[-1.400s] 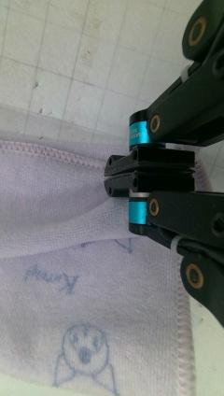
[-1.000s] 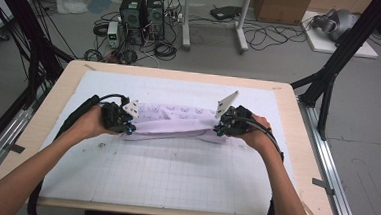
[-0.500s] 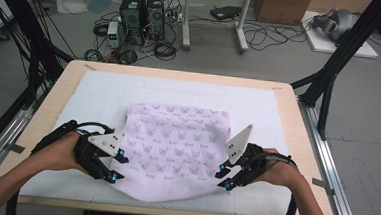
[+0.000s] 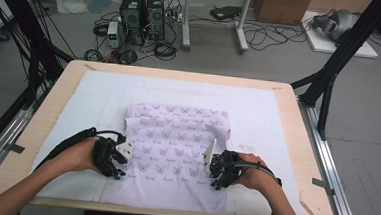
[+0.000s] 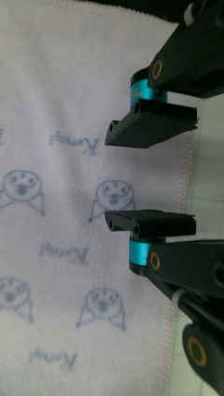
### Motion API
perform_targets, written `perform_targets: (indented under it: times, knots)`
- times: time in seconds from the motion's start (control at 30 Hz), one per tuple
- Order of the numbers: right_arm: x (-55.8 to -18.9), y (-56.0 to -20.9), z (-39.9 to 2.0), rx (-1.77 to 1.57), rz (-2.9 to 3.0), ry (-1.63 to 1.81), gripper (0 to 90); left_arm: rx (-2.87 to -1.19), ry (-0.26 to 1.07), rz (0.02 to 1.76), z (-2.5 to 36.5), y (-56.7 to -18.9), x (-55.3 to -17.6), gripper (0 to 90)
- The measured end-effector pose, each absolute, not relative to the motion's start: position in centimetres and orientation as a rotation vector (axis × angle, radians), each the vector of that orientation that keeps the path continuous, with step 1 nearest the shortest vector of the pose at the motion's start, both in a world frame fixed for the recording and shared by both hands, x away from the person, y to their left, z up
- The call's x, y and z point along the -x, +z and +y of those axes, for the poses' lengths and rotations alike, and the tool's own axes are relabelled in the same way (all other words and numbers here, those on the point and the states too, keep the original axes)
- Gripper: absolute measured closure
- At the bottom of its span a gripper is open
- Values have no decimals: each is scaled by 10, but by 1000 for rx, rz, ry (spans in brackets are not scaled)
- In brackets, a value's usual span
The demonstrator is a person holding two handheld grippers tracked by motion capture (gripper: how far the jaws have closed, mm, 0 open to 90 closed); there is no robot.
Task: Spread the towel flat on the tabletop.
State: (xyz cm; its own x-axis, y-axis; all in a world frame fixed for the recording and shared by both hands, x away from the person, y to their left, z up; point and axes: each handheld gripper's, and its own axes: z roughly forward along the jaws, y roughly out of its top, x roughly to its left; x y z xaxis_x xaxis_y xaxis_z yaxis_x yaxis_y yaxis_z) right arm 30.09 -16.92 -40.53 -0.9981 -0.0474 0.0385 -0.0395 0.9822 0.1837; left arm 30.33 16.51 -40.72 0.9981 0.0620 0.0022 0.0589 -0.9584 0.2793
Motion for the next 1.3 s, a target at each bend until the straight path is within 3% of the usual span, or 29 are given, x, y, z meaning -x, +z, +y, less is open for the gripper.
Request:
perform_targets:
  times: [0.07,0.13,0.2,0.3,0.53,0.67,0.77,0.83,1.0,1.17,1.3]
  knots:
    - [-299,-406,-164,-93,-3118,-223,727,-2851,0,107,164,-407,-303,661]
    - [-299,-406,-159,-124,-3119,-175,845,-2844,-32,122,164,-408,-304,800]
    - [-296,-406,-153,-140,-3136,-113,873,-2850,-25,120,163,-408,-302,865]
    - [-292,-405,-151,-130,-3153,-83,883,-2833,8,122,165,-407,-297,877]
    - [-280,-385,-170,-75,-3030,-380,884,-2711,-41,81,187,-380,-269,880]
    - [-258,-367,-184,-183,-2840,-537,885,-2629,-176,-76,199,-362,-236,880]
    - [-245,-358,-195,-255,-2739,-671,869,-2566,-117,-110,208,-354,-224,867]
    - [-243,-355,-202,-188,-2814,-716,731,-2550,-74,-38,212,-354,-227,691]
    - [-249,-364,-200,-101,-2940,-656,642,-2599,9,78,205,-364,-244,599]
    - [-263,-388,-182,-30,-3064,-475,617,-2733,30,74,184,-390,-259,556]
    - [-273,-403,-170,-50,-3108,-286,661,-2790,36,110,177,-402,-274,602]
